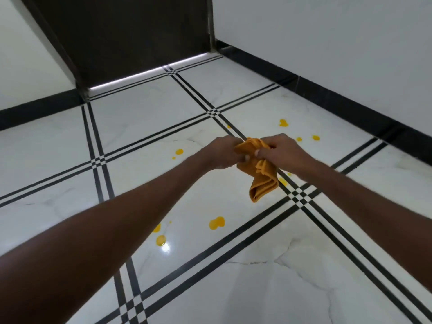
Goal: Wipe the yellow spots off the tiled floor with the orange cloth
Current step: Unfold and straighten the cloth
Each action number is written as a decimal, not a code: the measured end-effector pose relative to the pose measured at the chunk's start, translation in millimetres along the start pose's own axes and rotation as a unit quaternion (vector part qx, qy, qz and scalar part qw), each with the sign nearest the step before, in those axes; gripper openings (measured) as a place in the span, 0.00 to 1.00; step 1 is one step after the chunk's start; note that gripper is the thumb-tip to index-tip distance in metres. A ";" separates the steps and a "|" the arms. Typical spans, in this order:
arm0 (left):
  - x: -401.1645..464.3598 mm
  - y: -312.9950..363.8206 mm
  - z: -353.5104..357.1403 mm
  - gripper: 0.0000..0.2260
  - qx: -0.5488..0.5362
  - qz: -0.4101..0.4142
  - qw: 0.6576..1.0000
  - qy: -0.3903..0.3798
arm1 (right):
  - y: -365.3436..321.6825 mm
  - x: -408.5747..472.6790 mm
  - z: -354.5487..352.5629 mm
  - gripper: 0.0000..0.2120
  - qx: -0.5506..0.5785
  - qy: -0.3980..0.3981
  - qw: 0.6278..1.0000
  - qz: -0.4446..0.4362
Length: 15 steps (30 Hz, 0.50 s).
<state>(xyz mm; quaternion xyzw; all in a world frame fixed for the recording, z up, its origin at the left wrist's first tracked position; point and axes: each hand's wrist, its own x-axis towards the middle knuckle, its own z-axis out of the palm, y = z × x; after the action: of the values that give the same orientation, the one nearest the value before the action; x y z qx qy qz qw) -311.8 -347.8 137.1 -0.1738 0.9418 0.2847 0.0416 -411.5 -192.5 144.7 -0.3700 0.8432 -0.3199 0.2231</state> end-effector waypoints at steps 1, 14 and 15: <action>-2.6 -1.0 -8.7 0.11 -0.047 0.001 0.998 0.040 | -12.2 -0.1 -8.9 0.07 -0.002 0.001 1.000 -0.012; -57.2 -47.5 -81.8 0.11 -0.130 -0.029 0.965 0.224 | -89.2 -1.1 -18.9 0.21 0.327 0.091 0.923 0.180; -62.8 -57.3 -85.6 0.11 -0.144 -0.057 0.970 0.186 | -90.4 0.1 -18.8 0.22 0.333 0.104 0.920 0.178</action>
<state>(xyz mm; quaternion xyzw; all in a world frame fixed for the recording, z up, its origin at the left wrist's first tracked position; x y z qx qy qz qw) -231.0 -420.5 189.7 -0.2814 0.8705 0.3773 -0.1438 -379.7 -232.7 221.4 -0.0831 0.7584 -0.5741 0.2972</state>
